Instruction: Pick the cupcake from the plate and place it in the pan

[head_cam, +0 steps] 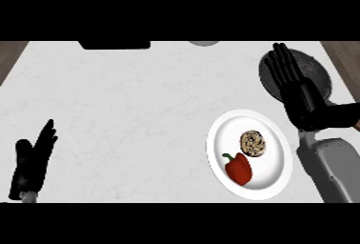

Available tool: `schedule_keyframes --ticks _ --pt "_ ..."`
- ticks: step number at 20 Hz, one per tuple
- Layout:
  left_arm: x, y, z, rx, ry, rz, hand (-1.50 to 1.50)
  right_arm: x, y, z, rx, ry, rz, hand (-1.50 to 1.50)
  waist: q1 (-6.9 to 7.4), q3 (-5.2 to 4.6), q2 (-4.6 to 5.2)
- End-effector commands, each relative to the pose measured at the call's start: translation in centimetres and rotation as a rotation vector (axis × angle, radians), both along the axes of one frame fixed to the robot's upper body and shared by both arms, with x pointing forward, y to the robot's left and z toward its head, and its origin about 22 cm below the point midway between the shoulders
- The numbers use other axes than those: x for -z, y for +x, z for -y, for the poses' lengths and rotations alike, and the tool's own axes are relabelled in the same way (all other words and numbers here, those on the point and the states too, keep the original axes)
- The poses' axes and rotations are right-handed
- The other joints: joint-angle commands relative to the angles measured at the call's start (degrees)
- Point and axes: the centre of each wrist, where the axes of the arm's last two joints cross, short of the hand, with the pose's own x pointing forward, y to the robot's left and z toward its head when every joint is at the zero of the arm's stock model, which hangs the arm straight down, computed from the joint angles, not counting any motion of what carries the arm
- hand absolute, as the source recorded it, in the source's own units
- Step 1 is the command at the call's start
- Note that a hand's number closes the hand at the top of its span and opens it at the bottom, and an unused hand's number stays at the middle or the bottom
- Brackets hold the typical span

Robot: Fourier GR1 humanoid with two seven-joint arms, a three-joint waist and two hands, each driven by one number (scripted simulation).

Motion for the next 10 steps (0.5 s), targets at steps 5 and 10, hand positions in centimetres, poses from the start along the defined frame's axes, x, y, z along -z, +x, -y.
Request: schedule_keyframes --ticks 5,10 --pt "-2.9 3.1 8.6 0.348 -0.256 0.146 0.0 -3.3 -0.8 -6.6 -0.641 -0.455 0.197 1.5 3.53 -0.15 0.27" --pt "-3.0 2.9 12.3 0.456 -0.439 0.133 0.0 -3.7 0.0 -4.0 -0.611 -0.735 0.561 -1.5 2.27 0.39 0.75"
